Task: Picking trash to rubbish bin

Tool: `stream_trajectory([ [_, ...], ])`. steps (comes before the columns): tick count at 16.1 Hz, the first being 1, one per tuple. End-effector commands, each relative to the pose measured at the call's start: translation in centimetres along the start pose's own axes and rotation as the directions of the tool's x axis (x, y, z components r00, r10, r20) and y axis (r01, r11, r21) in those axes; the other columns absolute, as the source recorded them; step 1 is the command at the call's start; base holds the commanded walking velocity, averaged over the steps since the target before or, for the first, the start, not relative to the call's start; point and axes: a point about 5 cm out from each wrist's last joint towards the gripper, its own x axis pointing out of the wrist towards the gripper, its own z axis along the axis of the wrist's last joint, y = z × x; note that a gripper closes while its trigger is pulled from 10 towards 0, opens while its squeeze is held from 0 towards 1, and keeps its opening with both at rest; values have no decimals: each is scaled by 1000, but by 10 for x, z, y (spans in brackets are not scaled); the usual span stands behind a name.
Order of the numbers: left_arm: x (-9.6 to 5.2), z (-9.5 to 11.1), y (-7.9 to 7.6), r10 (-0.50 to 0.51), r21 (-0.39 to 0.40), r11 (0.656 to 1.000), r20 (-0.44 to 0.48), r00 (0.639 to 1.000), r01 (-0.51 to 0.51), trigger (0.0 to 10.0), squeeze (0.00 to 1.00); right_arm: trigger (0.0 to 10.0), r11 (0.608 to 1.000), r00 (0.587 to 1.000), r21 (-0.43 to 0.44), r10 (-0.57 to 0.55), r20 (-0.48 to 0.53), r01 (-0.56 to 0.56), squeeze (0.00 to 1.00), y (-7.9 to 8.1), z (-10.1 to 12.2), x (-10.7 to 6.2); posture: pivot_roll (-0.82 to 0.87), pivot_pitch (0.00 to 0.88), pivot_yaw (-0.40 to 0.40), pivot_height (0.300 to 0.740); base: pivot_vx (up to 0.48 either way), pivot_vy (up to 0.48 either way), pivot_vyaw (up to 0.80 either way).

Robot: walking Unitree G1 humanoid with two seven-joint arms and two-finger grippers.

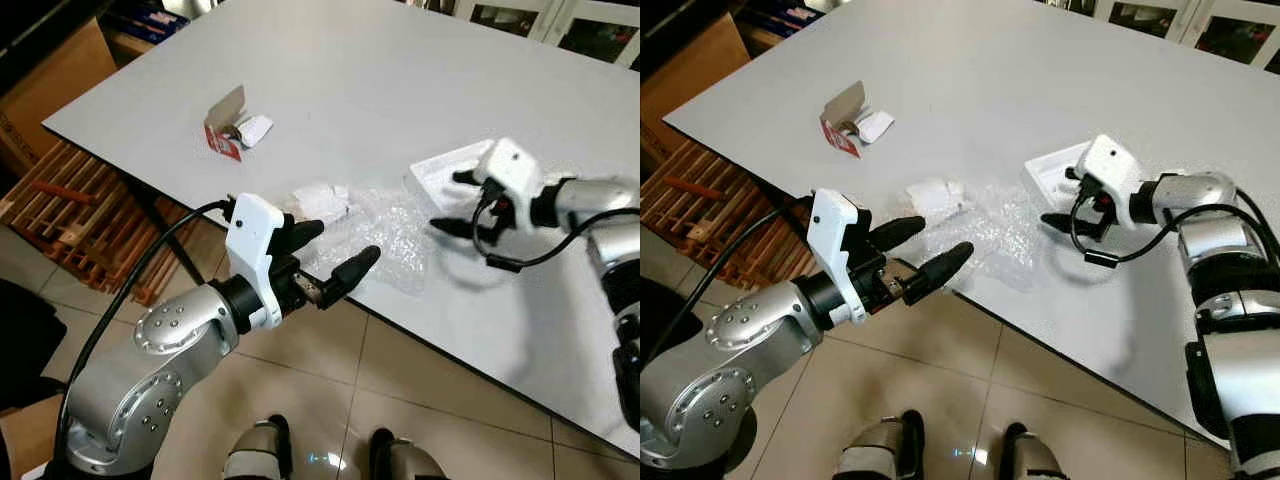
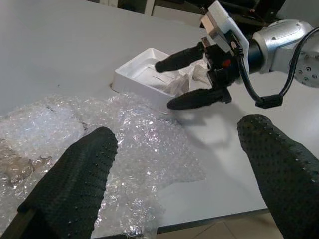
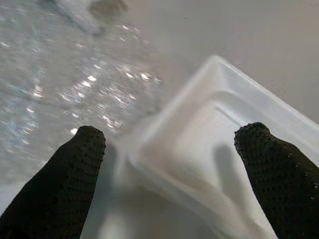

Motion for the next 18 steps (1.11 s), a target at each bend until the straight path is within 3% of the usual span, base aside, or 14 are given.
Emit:
stream_trajectory([
  [1, 0, -2, -4, -17, -7, 1000, -12, 1000, 17, 10000, 0, 10000, 1000, 999, -18, -8, -33, 8, 0, -1, -4, -2, 165, 248, 37, 740, 0, 0, 0],
  [6, 0, -2, -6, -18, -14, 1000, -16, 1000, 18, 10000, 0, 10000, 998, 994, -46, -44, -97, 39, 0, -7, -9, -7, 163, 259, 34, 740, 0, 0, 0],
  [8, 0, -3, -6, -19, -16, 1000, -17, 1000, 19, 10000, 0, 10000, 1000, 991, -28, -9, -133, 5, 0, -3, -18, -9, 160, 261, 33, 740, 0, 0, 0],
  [9, 0, -3, -6, -20, -16, 1000, -18, 1000, 19, 10000, 0, 8667, 1000, 990, -20, 2, -139, -5, 0, -1, -21, -9, 160, 261, 33, 740, 0, 0, 0],
  [10, 0, -3, -6, -20, -16, 1000, -18, 1000, 20, 10000, 0, 4706, 1000, 990, -9, 20, -141, -21, 0, 1, -23, -8, 160, 261, 33, 740, 0, 0, 0],
  [11, 0, -3, -6, -20, -16, 1000, -18, 1000, 19, 10000, 0, 1686, 1000, 990, 0, 31, -138, -31, 0, 3, -25, -7, 163, 261, 33, 740, 0, 0, 0],
  [12, 0, -3, -6, -20, -16, 1000, -19, 1000, 19, 10000, 0, 1176, 999, 990, 5, 38, -134, -38, 0, 4, -25, -7, 163, 261, 33, 740, 0, 0, 0],
  [13, 0, -3, -6, -20, -15, 1000, -21, 1000, 19, 10000, 0, 0, 999, 991, 10, 52, -123, -51, 0, 7, -26, -4, 163, 261, 33, 740, 0, 0, 0],
  [18, 0, -3, -6, -23, -11, 1000, -24, 999, 23, 10000, 0, 0, 997, 993, 24, 70, -96, -68, 0, 9, -25, -4, 166, 248, 40, 740, 0, 0, 0],
])
